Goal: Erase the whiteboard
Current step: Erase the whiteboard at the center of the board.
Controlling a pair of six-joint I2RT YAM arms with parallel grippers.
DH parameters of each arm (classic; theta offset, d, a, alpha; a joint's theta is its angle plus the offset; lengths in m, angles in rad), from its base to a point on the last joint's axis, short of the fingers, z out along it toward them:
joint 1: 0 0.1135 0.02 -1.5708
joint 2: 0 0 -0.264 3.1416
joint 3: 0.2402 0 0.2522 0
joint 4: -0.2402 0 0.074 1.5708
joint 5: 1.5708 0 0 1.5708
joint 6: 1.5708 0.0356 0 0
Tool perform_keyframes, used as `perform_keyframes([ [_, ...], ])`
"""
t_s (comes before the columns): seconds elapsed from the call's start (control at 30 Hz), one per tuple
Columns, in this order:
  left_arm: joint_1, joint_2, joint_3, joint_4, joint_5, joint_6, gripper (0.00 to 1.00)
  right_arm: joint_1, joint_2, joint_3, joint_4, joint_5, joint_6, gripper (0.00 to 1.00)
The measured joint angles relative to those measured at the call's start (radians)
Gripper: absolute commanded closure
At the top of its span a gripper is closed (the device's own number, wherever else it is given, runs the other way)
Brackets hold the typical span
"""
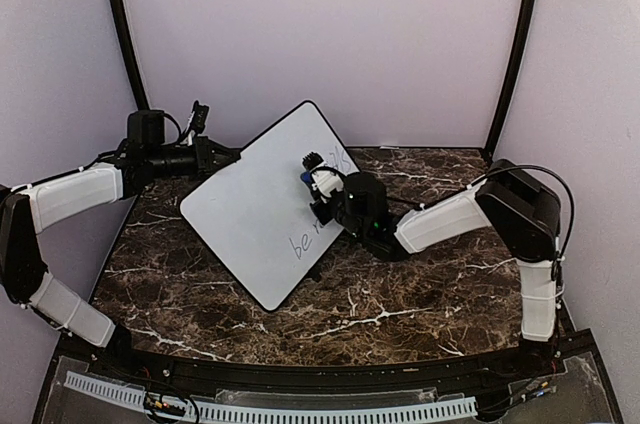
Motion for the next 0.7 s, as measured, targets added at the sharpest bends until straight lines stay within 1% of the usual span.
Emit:
perform_keyframes([
  [0.13, 0.0, 0.0, 0.0, -0.003, 0.0, -0.004, 1.0, -0.039, 0.0, 0.028, -0.047, 0.011, 0.007, 0.78],
  [0.3, 0.0, 0.0, 0.0, -0.01, -0.008, -0.017, 1.0, -0.051, 0.0, 0.064, -0.119, 0.016, 0.018, 0.78],
  [0.53, 0.001, 0.0, 0.0, -0.011, -0.008, -0.023, 1.0, -0.046, -0.014, 0.089, -0.195, 0.005, 0.046, 0.78],
  [0.7, 0.001, 0.0, 0.0, -0.011, 0.0, -0.023, 1.0, -0.006, -0.016, 0.106, -0.209, 0.03, 0.042, 0.78],
])
